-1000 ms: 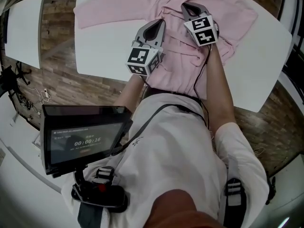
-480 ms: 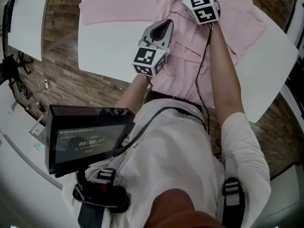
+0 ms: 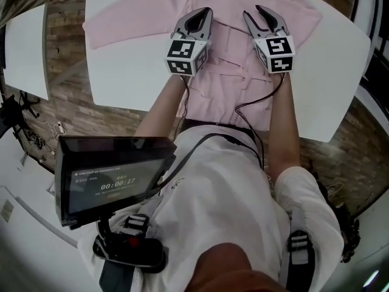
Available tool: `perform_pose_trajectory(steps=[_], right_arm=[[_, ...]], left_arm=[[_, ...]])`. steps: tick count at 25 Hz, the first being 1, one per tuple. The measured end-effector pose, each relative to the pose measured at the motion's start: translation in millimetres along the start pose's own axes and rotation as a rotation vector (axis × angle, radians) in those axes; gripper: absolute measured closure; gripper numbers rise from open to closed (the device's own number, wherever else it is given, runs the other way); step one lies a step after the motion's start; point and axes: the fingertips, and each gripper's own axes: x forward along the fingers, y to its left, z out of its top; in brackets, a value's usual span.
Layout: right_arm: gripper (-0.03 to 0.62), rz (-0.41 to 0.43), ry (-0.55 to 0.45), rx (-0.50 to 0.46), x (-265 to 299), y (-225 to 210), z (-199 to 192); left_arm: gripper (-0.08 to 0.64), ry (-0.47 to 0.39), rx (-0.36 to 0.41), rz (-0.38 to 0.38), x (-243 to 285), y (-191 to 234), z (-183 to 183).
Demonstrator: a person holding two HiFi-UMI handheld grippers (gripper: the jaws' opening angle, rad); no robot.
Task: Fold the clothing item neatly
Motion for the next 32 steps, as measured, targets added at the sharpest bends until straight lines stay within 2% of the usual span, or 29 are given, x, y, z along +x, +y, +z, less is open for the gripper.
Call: perform_pose_trajectory(steps=[2,5,8,10,12,16,18,20,23,25,29,32], right_arm=[[0.508,-0.073,0.019,0.054,-20,-11,-21],[0.582,-0.212,0.069,0.095,-53,-41,-55],[0.589,-0.295,0.144,0.135,-74,-61,-84],[0.589,-0.317,0.210,0.130,-78,-64,-101],[0.589,-0.334,0.255,0.114,-80,-66,-110],[0.589,-0.340,0.255,0.146,-87,-73,-121],[0.589,-0.325,0.272,0.141,-85,-73,-122],[0.589,-0.332,0.267,0.136,-88,-75,-118],[0.589,-0.350,0.180,0.121,-86,-84,-92],[0.589,-0.360,0.154,0.104,-74,-97,-81],[0.589,-0.362,0.200,0.086,-51,-125,-90],[0.589,-0.373,0.235,0.081,-49,-136,-94]], left_arm=[[0.561,0.026,-0.002,-0.014,10,6,-2],[0.561,0.076,0.013,-0.020,24,8,-9],[0.561,0.175,-0.020,-0.016,33,12,-27],[0.561,0.232,-0.036,-0.005,34,17,-37],[0.561,0.281,-0.007,0.002,36,20,-42],[0.561,0.417,0.092,-0.009,41,19,-59],[0.561,0.460,0.097,-0.009,39,20,-66],[0.561,0.444,0.062,-0.010,36,20,-65],[0.561,0.342,0.027,-0.028,26,16,-50],[0.561,0.318,0.011,-0.050,23,12,-50],[0.561,0.412,-0.005,-0.036,23,14,-71],[0.561,0.448,0.004,-0.035,24,16,-76]])
